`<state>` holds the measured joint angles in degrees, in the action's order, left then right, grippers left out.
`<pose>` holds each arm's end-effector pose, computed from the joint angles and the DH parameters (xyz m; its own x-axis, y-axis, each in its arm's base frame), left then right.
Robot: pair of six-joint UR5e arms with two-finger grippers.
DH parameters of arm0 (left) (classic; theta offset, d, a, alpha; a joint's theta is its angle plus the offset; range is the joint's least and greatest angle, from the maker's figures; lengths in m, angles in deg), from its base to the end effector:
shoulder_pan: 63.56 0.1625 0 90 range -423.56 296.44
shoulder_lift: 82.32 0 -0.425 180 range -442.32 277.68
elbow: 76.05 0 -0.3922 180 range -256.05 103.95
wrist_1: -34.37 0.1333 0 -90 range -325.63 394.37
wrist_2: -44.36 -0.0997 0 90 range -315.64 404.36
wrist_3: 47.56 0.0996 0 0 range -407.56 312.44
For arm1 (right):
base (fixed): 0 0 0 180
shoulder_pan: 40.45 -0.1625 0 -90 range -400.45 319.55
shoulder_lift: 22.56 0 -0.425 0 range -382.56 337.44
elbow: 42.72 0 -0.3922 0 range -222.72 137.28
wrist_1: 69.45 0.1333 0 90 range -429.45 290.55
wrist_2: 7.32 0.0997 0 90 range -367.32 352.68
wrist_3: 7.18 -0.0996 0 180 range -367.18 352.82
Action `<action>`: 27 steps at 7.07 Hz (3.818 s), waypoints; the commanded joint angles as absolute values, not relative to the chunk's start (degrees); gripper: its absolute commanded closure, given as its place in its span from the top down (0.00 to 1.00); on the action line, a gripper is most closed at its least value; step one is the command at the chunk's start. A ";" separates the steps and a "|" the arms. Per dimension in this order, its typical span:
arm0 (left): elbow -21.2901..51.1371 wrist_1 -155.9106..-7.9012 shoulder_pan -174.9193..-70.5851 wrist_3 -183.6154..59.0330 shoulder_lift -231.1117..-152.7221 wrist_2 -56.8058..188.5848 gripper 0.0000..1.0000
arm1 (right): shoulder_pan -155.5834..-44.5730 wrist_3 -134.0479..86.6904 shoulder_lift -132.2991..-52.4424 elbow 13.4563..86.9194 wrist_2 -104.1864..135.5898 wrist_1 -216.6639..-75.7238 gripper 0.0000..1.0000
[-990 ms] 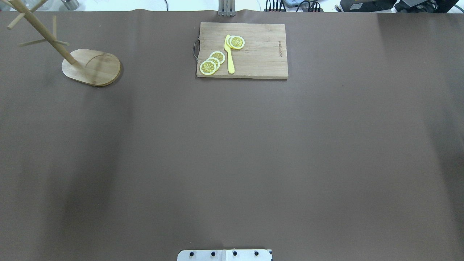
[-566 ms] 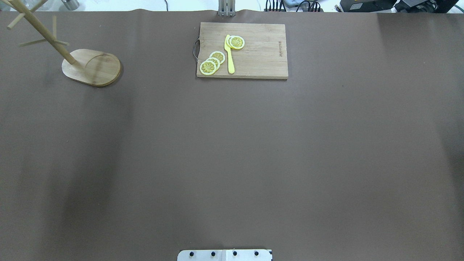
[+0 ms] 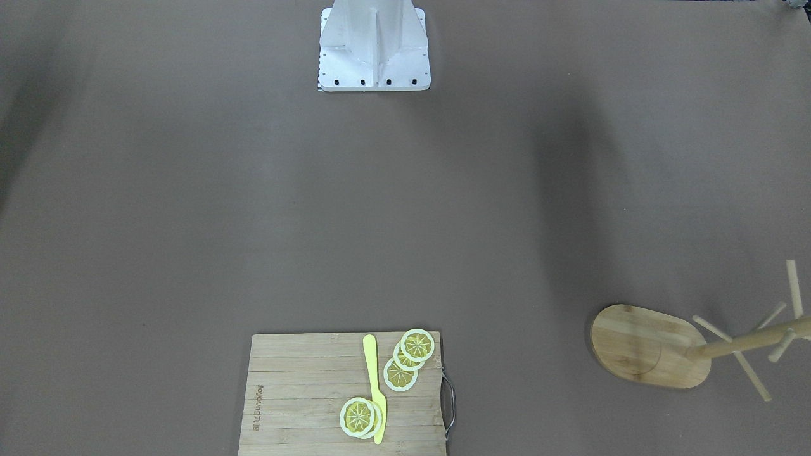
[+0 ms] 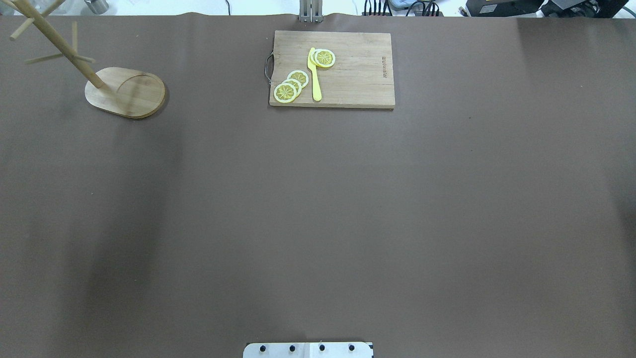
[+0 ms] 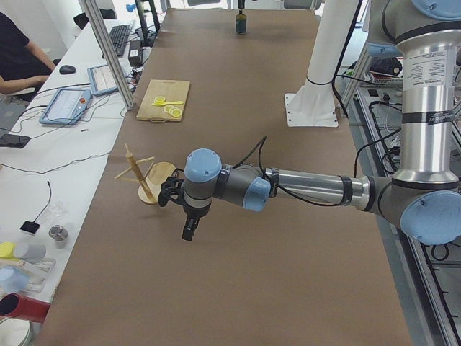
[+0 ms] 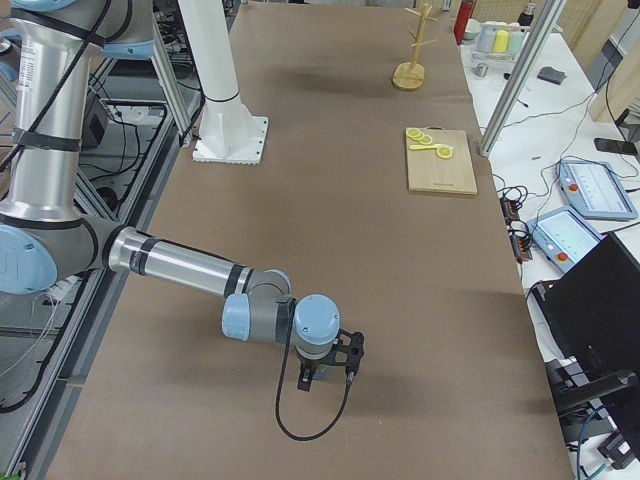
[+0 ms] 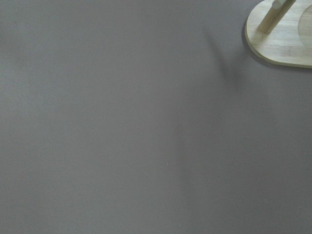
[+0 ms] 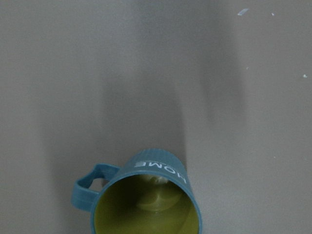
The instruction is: Hang cup on storage rack
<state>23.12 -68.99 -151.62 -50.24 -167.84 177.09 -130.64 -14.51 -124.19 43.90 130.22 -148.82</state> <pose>-0.0496 -0.4771 0.5928 0.7277 0.1903 -0.6589 0.0018 0.9602 0.2793 0.0611 -0.3872 0.7550 0.6689 0.1853 0.7198 -0.0894 0.9815 -0.1696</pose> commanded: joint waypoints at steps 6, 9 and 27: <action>22.57 -68.99 -151.62 -50.20 -167.84 177.07 0.98 | -130.54 -14.56 -123.20 40.78 130.32 -148.72 1.00; 22.57 -68.99 -151.62 -50.11 -167.84 177.07 0.99 | -130.27 -14.56 -123.20 39.99 130.49 -148.81 1.00; 22.48 -68.99 -151.62 -50.46 -168.46 177.25 0.99 | -126.46 -13.85 -93.46 44.29 131.81 -145.20 0.00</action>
<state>22.11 -68.99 -151.63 -50.36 -168.45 177.22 -130.74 -13.59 -100.17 43.81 131.85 -144.71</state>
